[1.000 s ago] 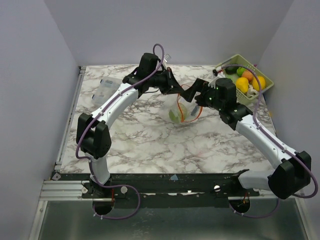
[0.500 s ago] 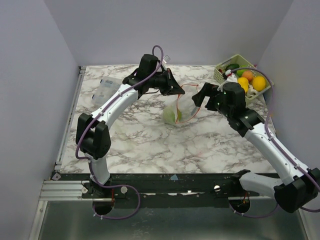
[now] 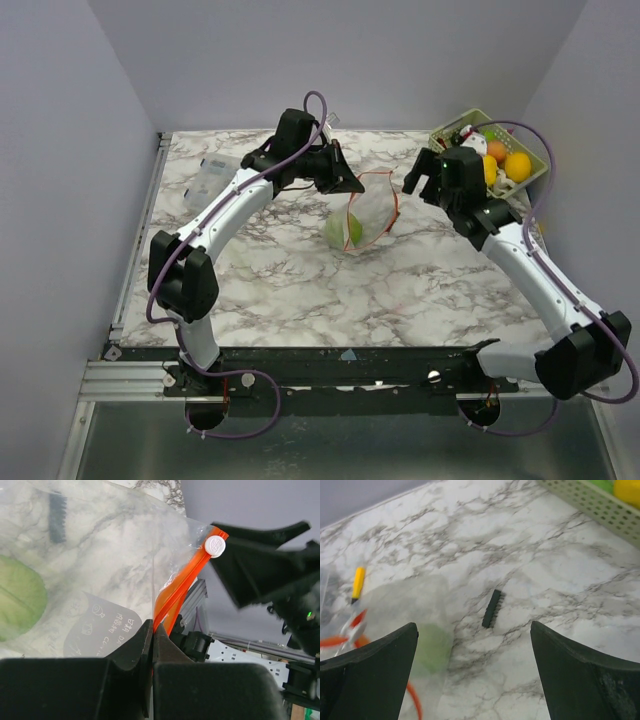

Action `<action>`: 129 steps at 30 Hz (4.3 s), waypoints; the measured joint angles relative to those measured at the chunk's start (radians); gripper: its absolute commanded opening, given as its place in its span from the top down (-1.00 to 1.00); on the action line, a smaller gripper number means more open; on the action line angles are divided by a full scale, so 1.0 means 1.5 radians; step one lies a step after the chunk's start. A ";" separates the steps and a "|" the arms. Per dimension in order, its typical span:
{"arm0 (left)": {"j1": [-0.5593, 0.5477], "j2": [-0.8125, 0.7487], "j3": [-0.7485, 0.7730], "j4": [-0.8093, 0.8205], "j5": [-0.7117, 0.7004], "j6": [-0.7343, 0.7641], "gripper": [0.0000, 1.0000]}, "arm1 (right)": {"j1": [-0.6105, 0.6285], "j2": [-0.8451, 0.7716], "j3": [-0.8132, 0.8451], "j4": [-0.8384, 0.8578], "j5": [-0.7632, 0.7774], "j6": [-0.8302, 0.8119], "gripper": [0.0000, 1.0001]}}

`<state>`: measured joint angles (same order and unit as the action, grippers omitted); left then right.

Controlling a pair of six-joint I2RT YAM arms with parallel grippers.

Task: Place the food in the zip-top bag and seal the zipper
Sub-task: Pick up the fake fruit from the bin, then place the fake fruit in the zipper food storage bag.

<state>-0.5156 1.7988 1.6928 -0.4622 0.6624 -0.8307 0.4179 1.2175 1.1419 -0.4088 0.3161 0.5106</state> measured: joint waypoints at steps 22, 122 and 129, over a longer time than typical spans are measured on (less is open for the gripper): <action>-0.001 0.105 0.165 -0.147 -0.045 0.087 1.00 | -0.289 0.403 0.342 0.030 0.015 -0.076 -1.00; 0.001 0.091 0.119 -0.123 -0.036 0.101 1.00 | -0.049 0.079 -0.132 0.741 -0.668 0.095 0.78; 0.022 0.089 0.119 -0.136 -0.033 0.105 1.00 | -0.047 0.110 -0.188 0.838 -0.647 0.045 0.42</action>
<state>-0.4820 1.9316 1.8717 -0.6655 0.6128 -0.6735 0.3470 1.3819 0.8597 0.8478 -0.6552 0.5781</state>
